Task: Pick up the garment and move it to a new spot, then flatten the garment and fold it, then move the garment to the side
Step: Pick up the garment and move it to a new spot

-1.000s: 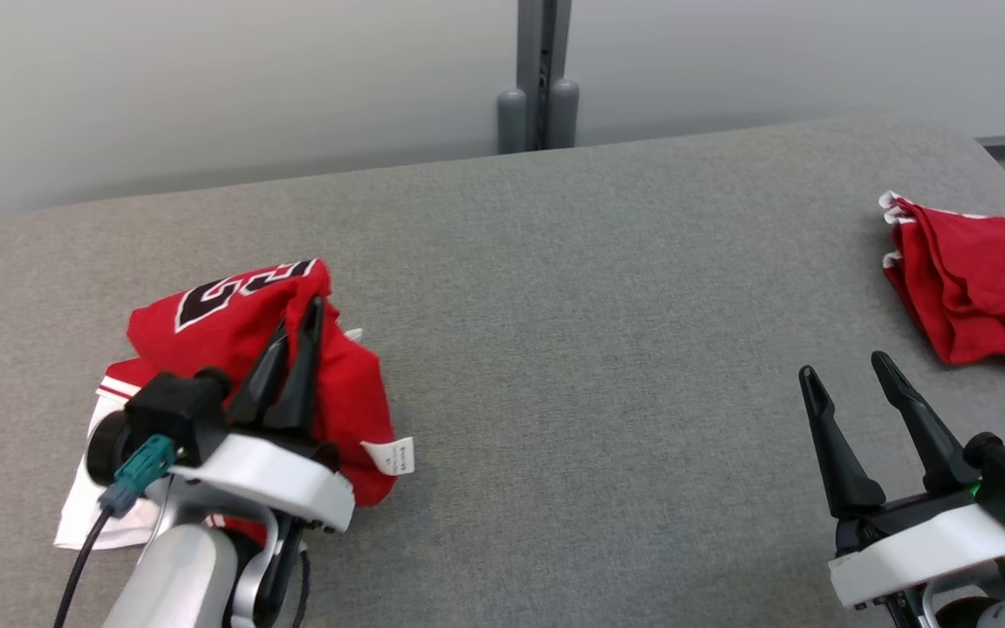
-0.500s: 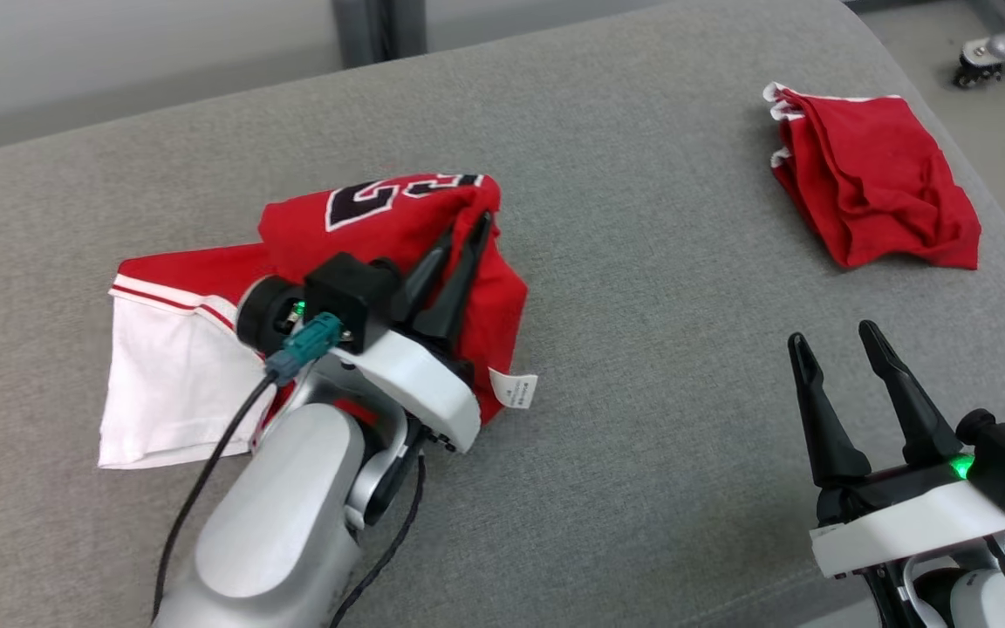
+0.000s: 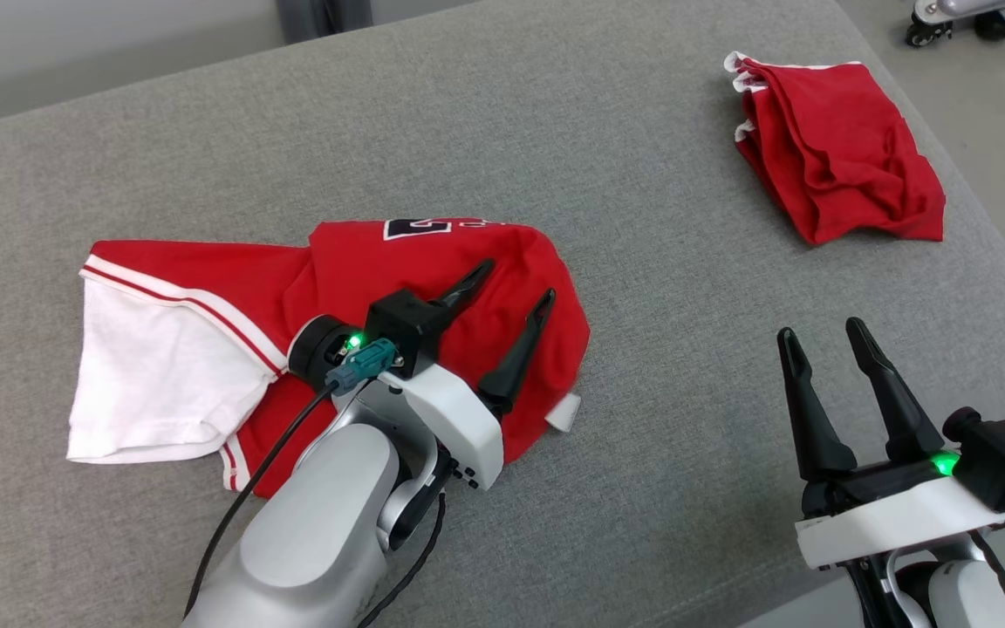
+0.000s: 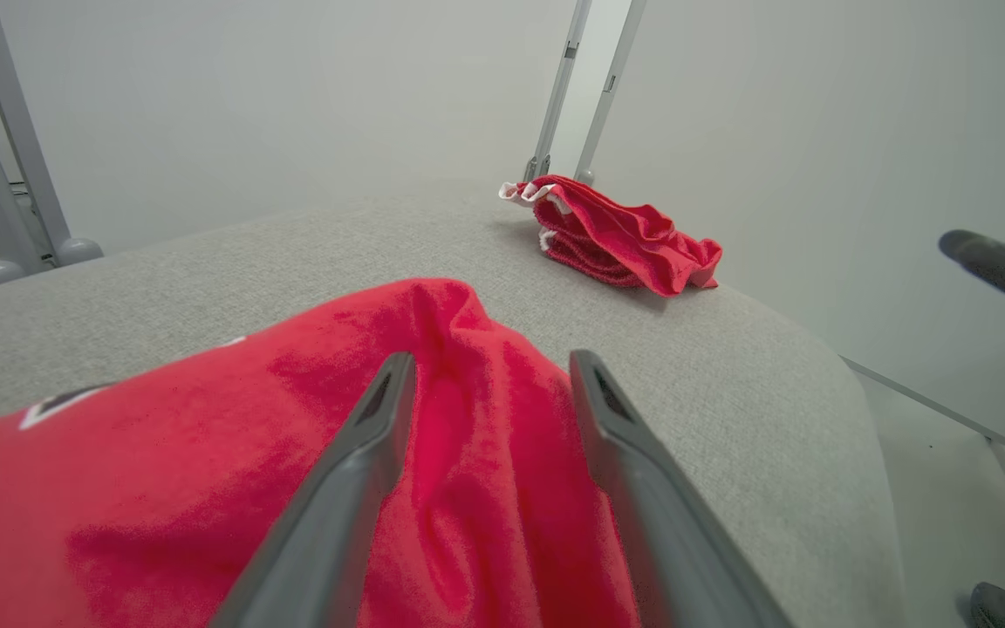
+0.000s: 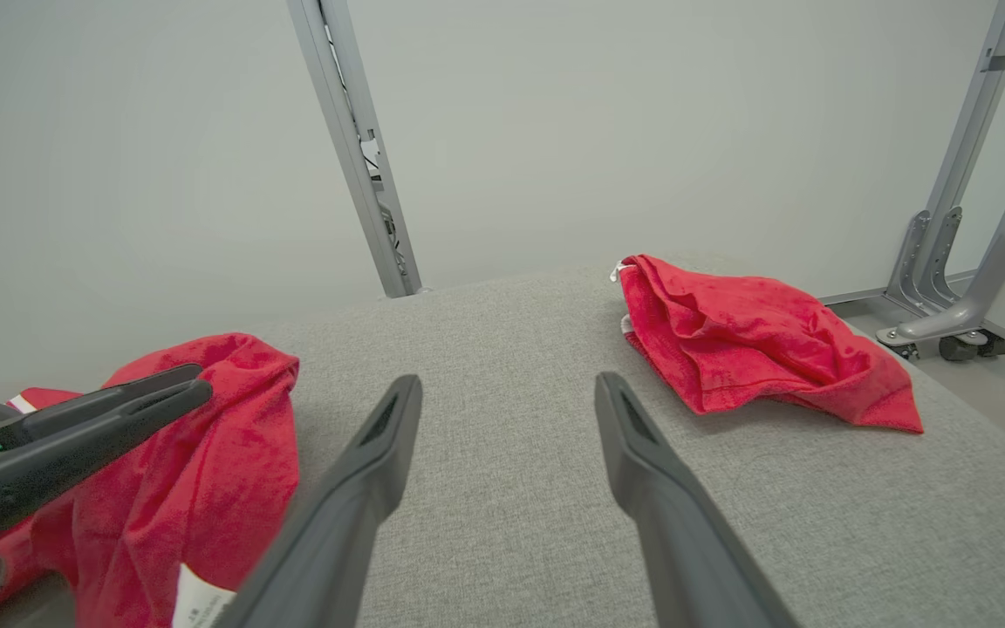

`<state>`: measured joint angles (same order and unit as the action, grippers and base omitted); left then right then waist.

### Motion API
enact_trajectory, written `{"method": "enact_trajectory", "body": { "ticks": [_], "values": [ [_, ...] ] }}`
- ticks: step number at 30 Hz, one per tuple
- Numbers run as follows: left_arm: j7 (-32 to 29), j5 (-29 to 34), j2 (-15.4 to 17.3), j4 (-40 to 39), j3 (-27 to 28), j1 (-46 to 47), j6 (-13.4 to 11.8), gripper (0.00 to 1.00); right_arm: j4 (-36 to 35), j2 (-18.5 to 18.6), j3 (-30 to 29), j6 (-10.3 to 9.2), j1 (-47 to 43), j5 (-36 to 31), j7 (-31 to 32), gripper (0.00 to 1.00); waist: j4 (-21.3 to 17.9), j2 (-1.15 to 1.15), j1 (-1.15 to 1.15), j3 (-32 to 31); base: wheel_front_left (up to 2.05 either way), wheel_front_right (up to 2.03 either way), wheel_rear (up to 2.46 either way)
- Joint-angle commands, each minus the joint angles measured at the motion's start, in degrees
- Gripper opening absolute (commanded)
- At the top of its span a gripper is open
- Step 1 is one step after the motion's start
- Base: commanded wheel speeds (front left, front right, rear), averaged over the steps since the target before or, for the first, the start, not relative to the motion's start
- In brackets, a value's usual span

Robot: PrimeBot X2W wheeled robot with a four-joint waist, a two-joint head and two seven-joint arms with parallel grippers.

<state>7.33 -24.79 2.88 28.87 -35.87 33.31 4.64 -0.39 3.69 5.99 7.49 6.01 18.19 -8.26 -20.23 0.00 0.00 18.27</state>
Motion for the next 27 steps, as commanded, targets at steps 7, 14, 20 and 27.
{"method": "enact_trajectory", "body": {
  "ticks": [7,14,20,27],
  "values": [
    [5.3,-1.2,0.7,-1.5,1.5,-2.5,-3.3,1.00,1.4,1.5,-0.3,0.02,0.1,-0.4,0.0,1.00,3.9,0.00,0.00,-4.1,0.00,0.00,0.00],
    [7.5,-2.8,4.7,-7.9,9.0,-8.1,-8.4,1.00,0.9,2.7,-0.9,0.02,-1.3,-0.8,1.3,1.00,9.0,0.00,0.00,-8.0,0.00,0.00,0.00],
    [7.9,-3.2,8.8,-14.5,17.4,-14.0,-12.5,1.00,-0.4,3.2,-1.4,0.02,-2.6,-1.2,2.8,1.00,13.3,0.00,0.00,-10.3,0.00,0.00,0.00],
    [7.8,-1.7,11.7,-20.1,25.4,-21.4,-14.4,1.00,-1.1,3.4,-1.9,0.02,-4.0,-1.7,4.1,1.00,16.8,0.00,0.00,-12.3,0.00,0.00,0.00]
  ]
}}
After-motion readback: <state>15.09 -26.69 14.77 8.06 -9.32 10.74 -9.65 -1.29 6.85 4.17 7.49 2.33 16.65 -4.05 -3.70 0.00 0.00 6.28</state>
